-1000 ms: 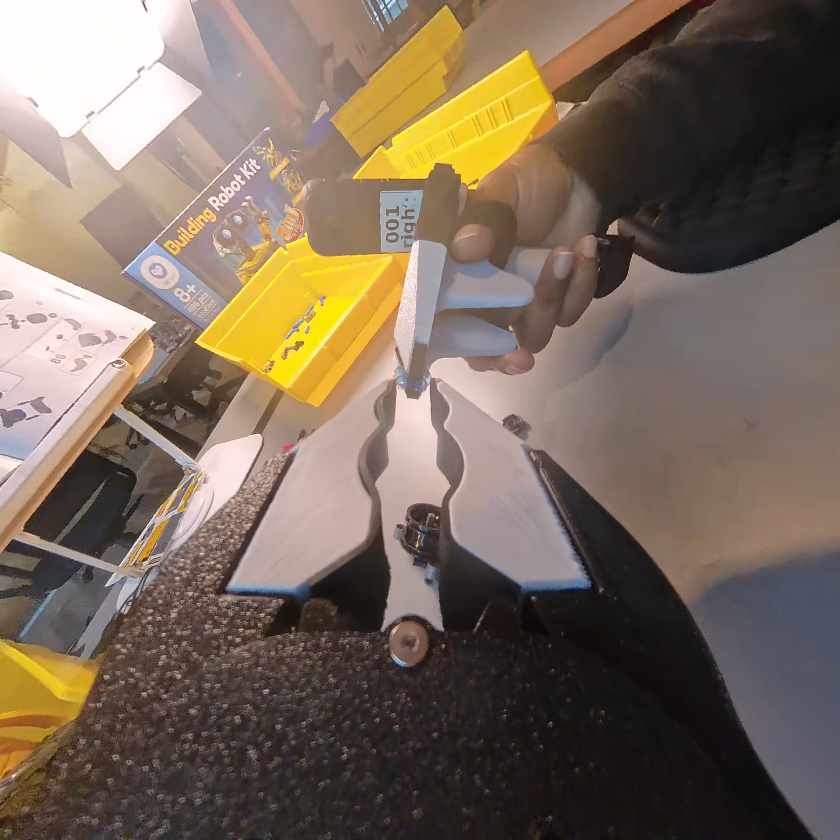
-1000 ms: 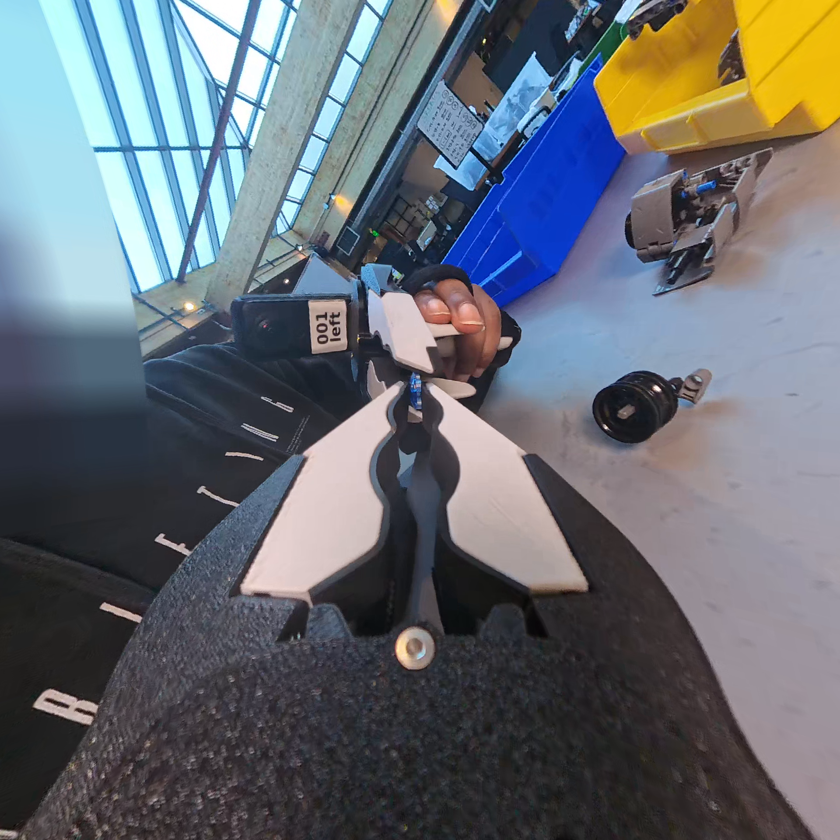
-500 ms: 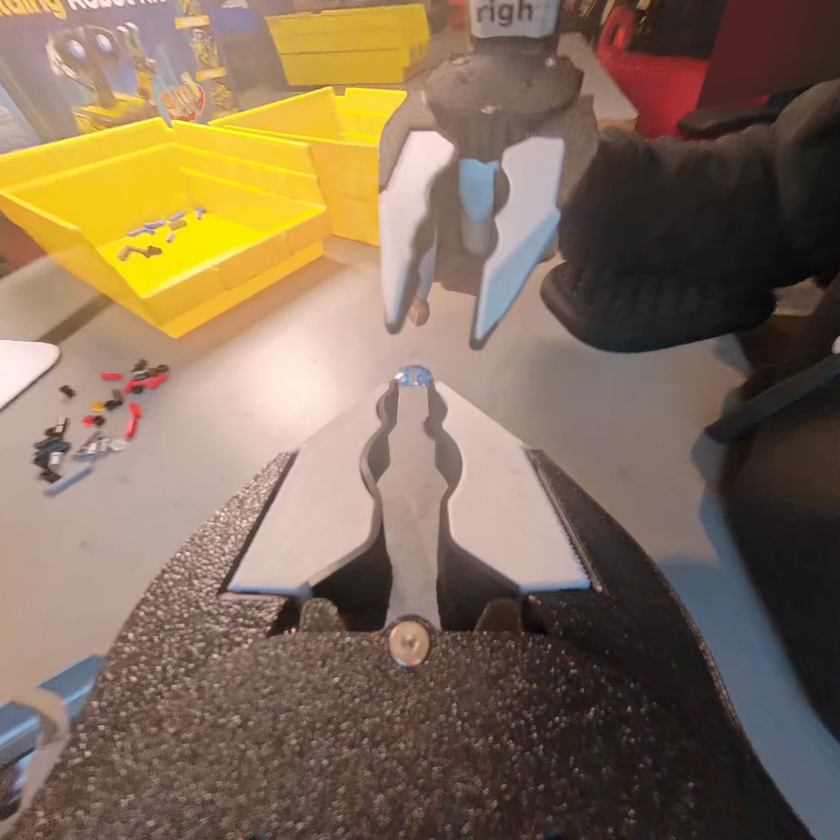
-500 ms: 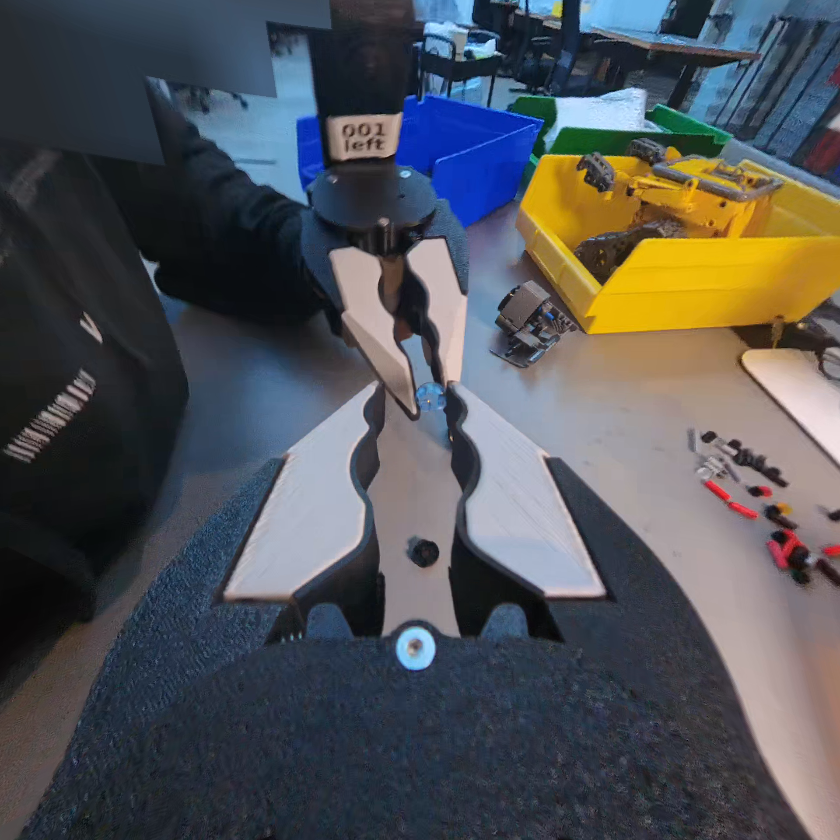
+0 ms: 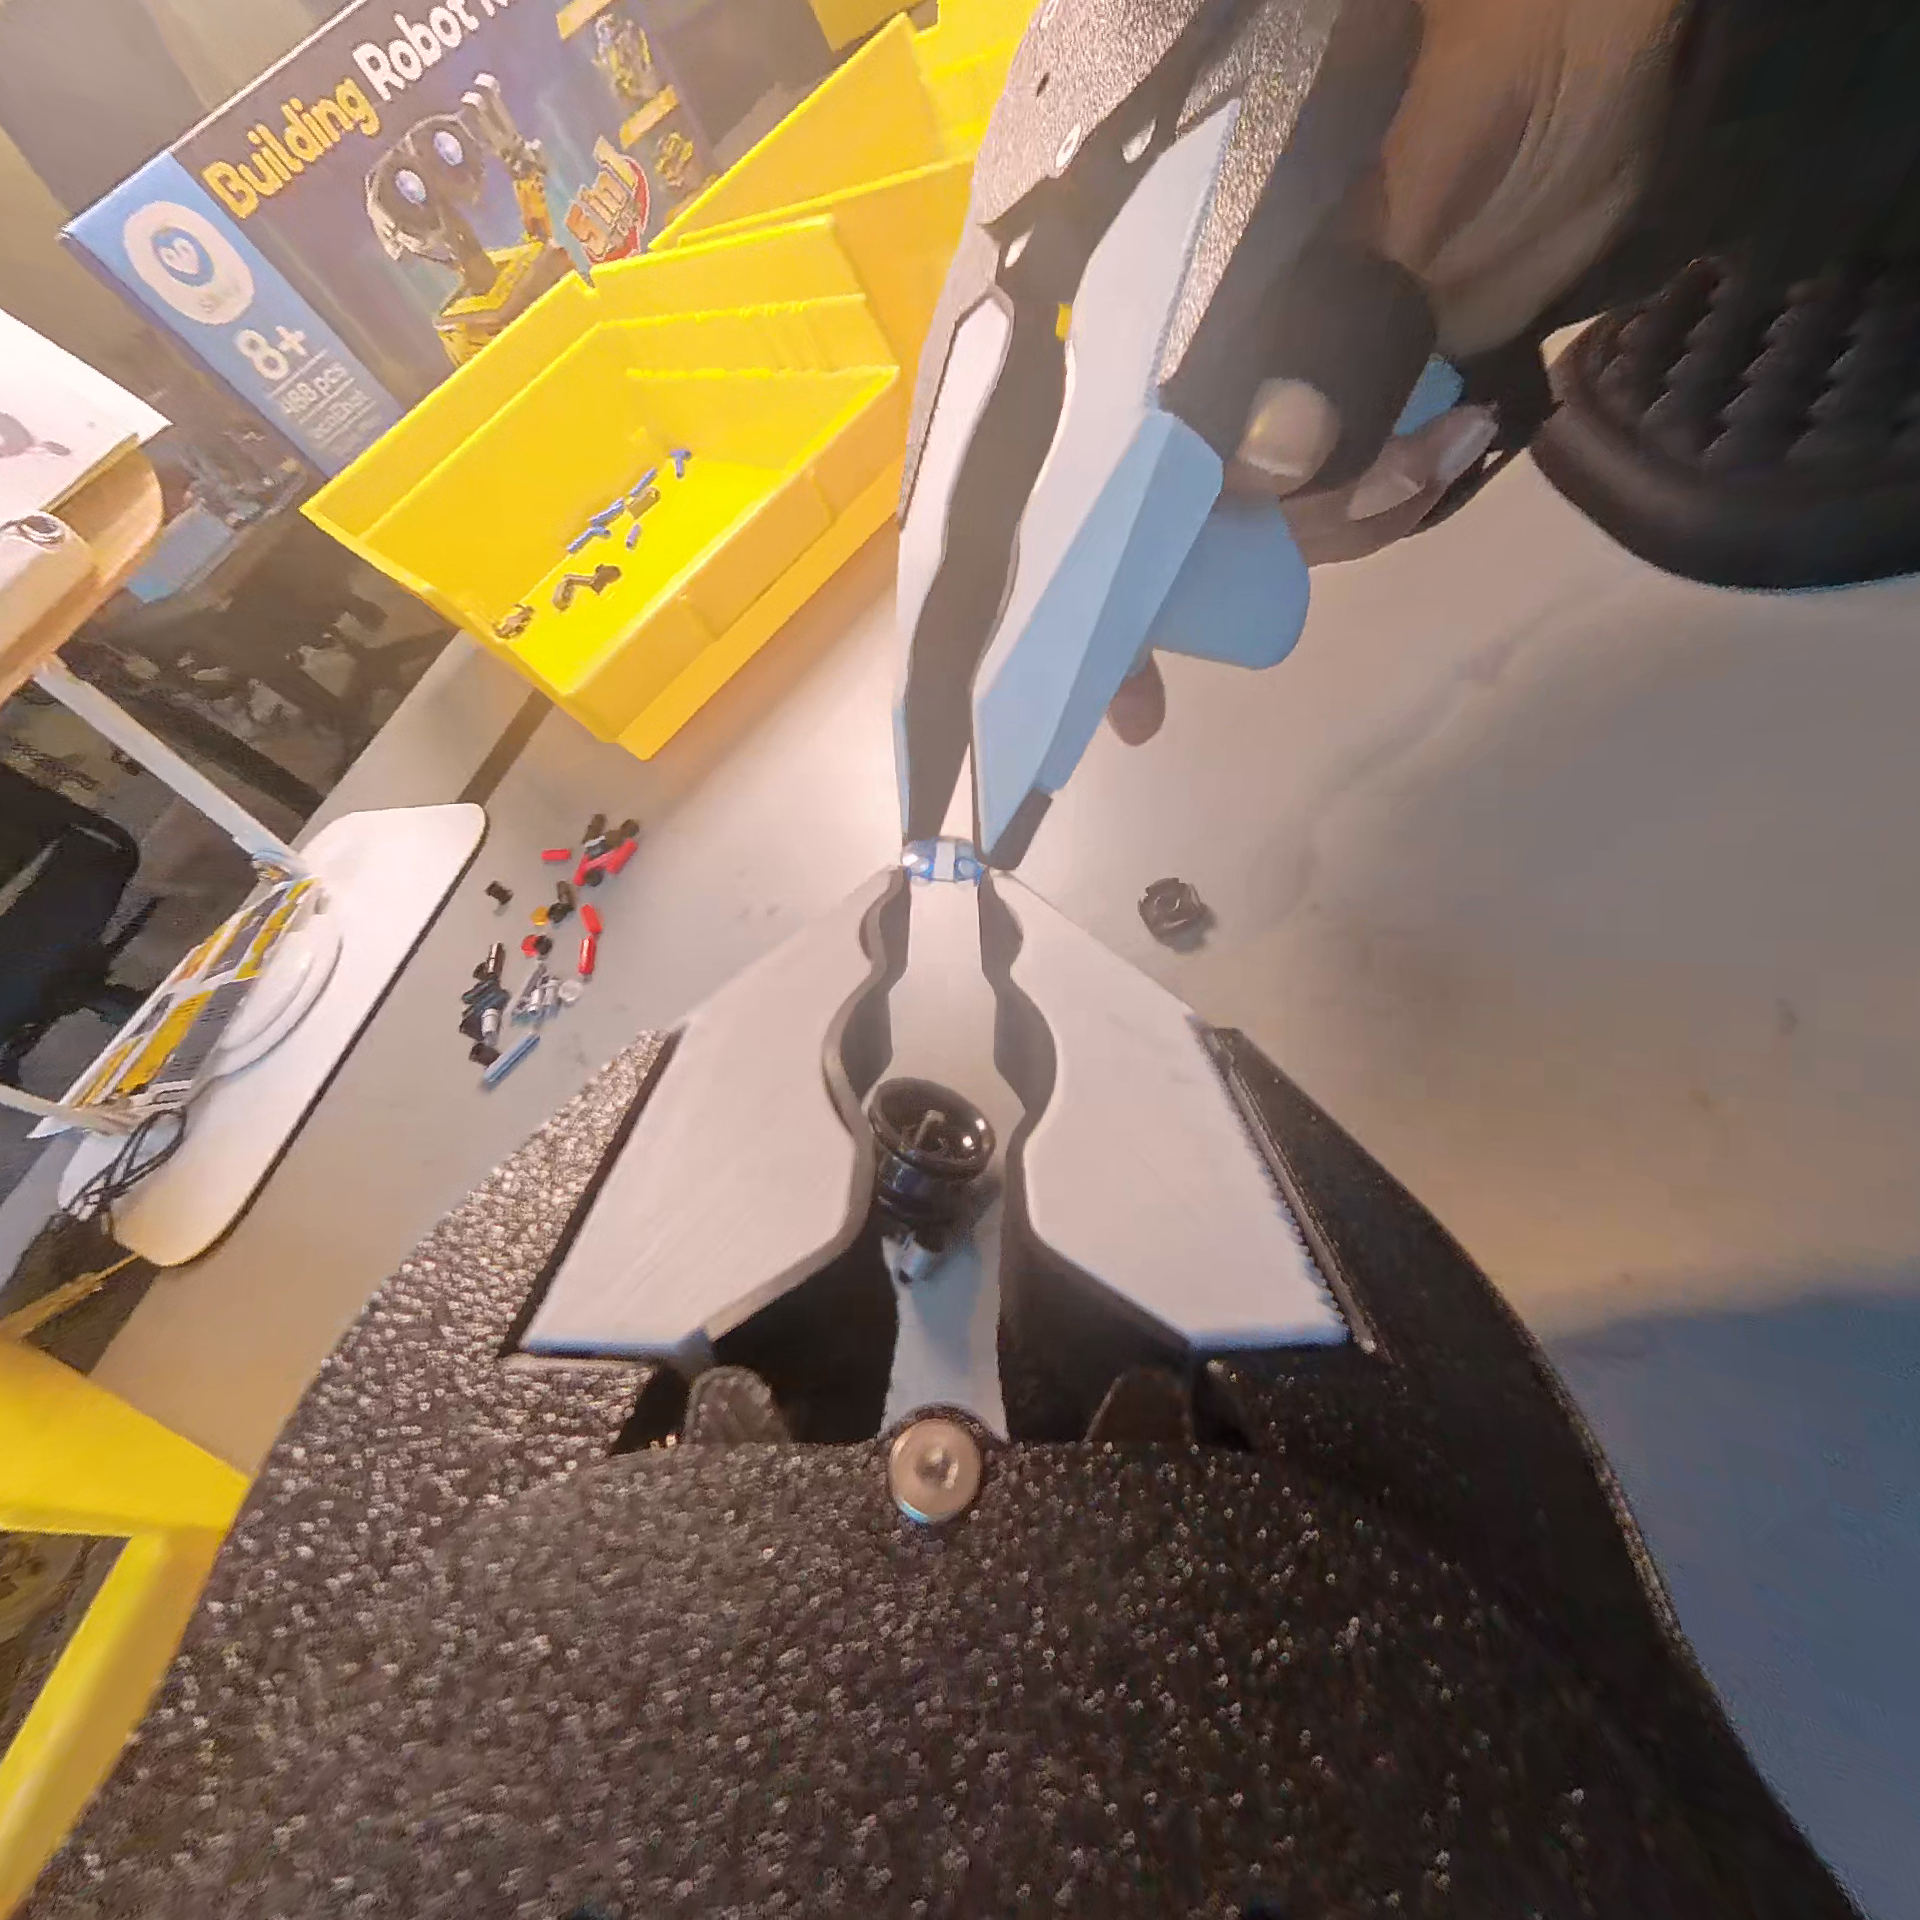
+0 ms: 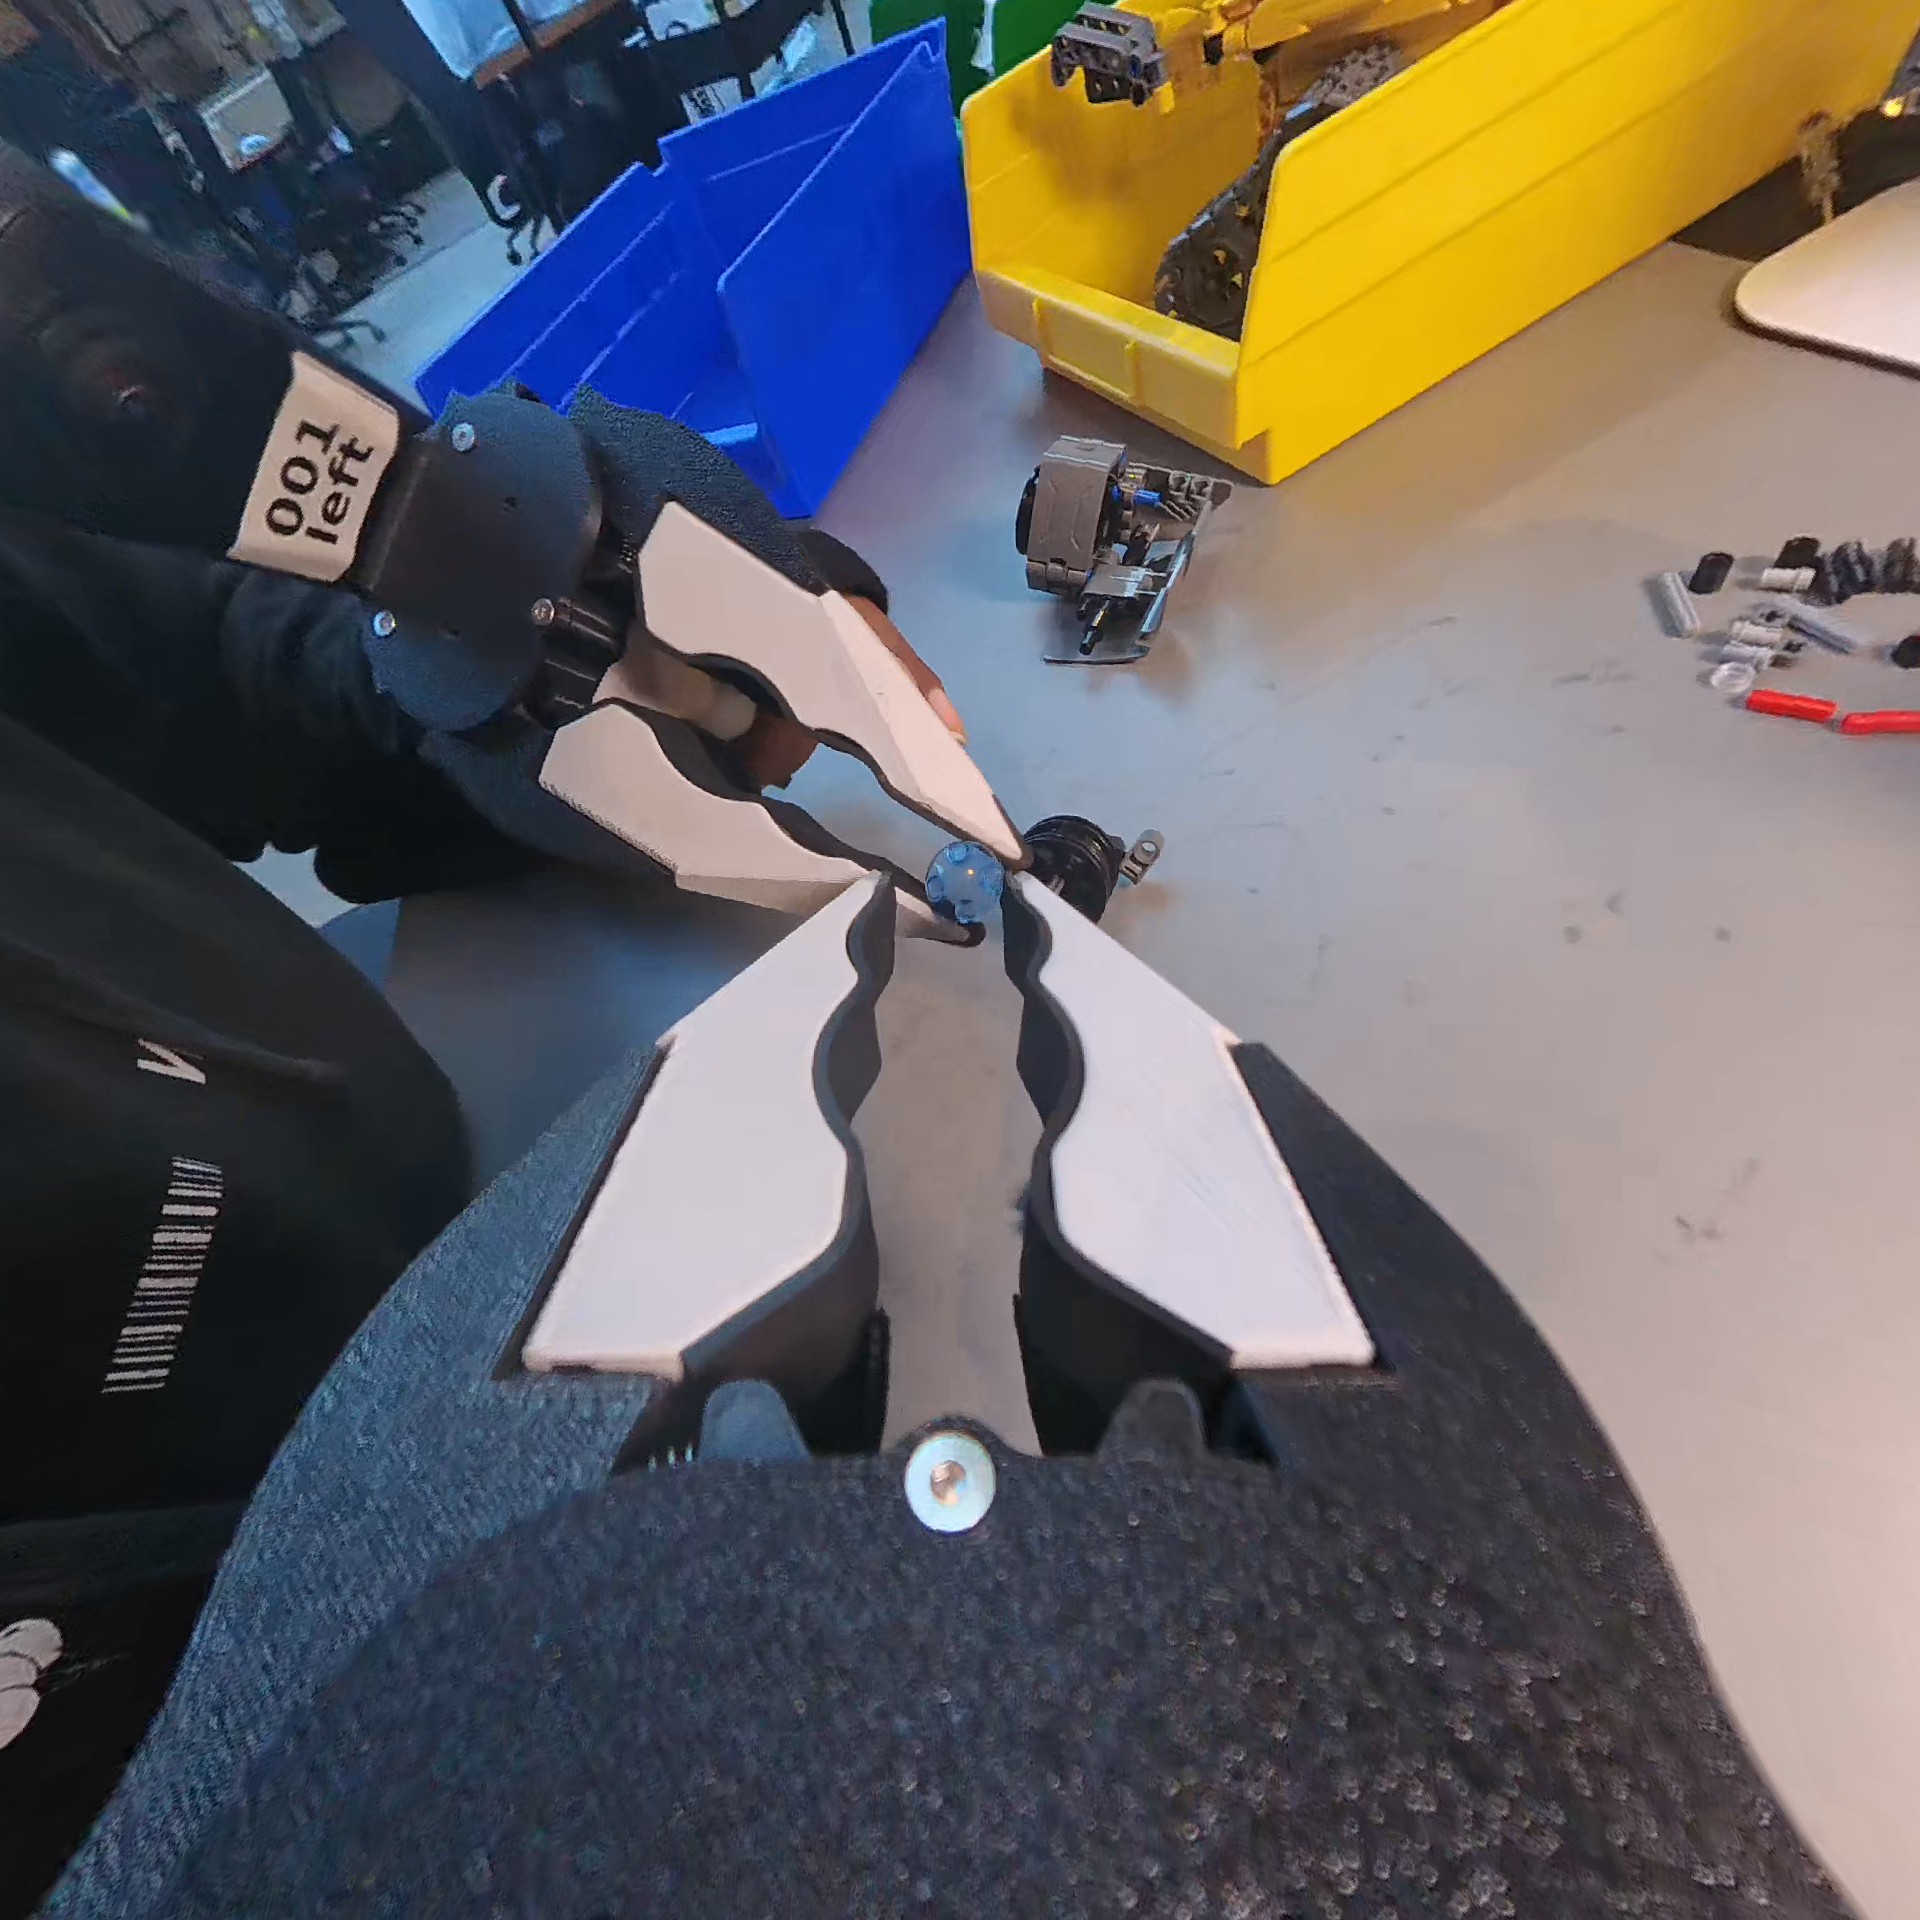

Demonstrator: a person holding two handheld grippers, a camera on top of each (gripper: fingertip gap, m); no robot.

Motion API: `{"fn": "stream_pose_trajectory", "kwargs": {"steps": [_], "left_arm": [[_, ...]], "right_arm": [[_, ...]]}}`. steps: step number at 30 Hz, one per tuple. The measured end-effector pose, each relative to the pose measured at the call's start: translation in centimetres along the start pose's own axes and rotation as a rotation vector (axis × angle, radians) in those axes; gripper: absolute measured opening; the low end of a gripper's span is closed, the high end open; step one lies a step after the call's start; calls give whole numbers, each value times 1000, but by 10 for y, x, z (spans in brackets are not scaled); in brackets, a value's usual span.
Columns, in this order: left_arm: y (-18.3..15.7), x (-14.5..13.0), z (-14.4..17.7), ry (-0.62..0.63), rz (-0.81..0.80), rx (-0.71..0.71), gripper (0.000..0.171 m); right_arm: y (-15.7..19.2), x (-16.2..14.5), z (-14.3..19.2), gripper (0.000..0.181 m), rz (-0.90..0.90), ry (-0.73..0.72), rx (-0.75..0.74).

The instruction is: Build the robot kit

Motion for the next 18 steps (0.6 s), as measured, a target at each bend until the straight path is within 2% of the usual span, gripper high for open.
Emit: {"fn": "stream_pose_trajectory", "kwargs": {"steps": [6, 12, 14, 18], "left_arm": [[2, -3, -1, 93, -196, 115, 12], [-2, -4, -5, 168, -352, 182, 11], [-2, -5, -6, 161, -334, 170, 12], [-8, -7, -8, 95, -153, 47, 12]], "right_arm": [[-5, -3, -3, 17, -144, -6, 34], [-7, -7, -12, 15, -129, 2, -10], [-7, -8, -12, 15, -120, 11, -6], [-8, -12, -5, 15, -15, 77, 19]]}}
Point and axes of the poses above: each gripper's, where its closed fingertips meet, z back along the fingers, x out of its top, y = z × x across the jaws, the point moved 3 cm from there along z, back along the fingers, and after that the axes turned 6 degrees about -x, right-handed, at the moved point
